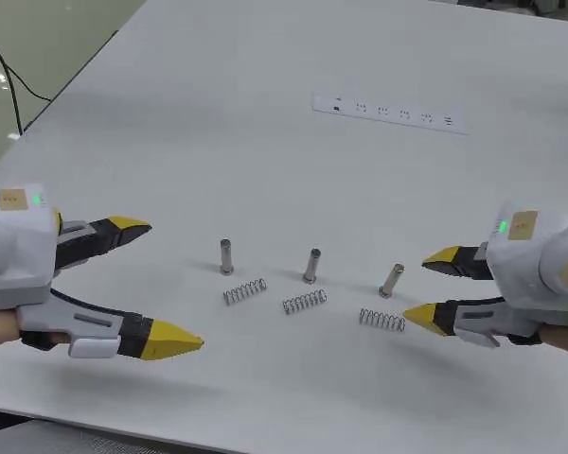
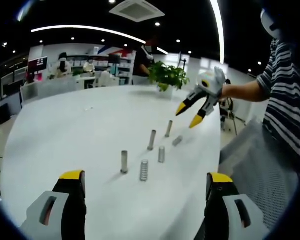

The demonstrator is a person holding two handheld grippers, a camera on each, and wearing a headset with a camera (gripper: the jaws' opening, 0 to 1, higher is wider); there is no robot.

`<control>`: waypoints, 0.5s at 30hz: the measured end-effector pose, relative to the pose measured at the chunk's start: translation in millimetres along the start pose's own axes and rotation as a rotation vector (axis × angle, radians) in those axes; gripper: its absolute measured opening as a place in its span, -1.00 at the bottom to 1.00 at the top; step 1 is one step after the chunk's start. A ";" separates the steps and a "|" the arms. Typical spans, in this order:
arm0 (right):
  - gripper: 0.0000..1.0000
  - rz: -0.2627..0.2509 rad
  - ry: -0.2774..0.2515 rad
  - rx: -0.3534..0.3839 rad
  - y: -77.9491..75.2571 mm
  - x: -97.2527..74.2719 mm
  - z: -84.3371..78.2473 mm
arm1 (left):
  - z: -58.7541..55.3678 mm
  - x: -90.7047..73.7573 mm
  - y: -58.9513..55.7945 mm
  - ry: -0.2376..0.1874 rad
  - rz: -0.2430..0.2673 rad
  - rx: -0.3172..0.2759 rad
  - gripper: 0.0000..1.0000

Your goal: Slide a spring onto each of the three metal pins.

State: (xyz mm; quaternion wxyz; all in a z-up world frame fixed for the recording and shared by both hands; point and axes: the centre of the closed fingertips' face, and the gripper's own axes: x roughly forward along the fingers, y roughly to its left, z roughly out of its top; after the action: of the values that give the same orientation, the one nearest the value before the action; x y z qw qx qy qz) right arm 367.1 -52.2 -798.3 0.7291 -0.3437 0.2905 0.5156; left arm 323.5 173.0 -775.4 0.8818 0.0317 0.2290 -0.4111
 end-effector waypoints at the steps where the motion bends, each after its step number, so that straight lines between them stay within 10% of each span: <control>1: -0.29 0.015 0.007 -0.005 3.1 0.5 -1.2 | 0.2 -0.1 -0.1 0.000 0.000 0.001 0.96; 15: -0.48 0.103 0.057 -0.088 25.0 13.6 -9.8 | -0.7 -1.4 0.3 0.003 0.006 0.003 0.96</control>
State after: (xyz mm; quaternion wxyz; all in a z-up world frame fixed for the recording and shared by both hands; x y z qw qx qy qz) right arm 346.7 -46.7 -819.8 0.6773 -0.3745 0.3055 0.5547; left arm 322.7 174.4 -775.4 0.8827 0.0343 0.2296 -0.4086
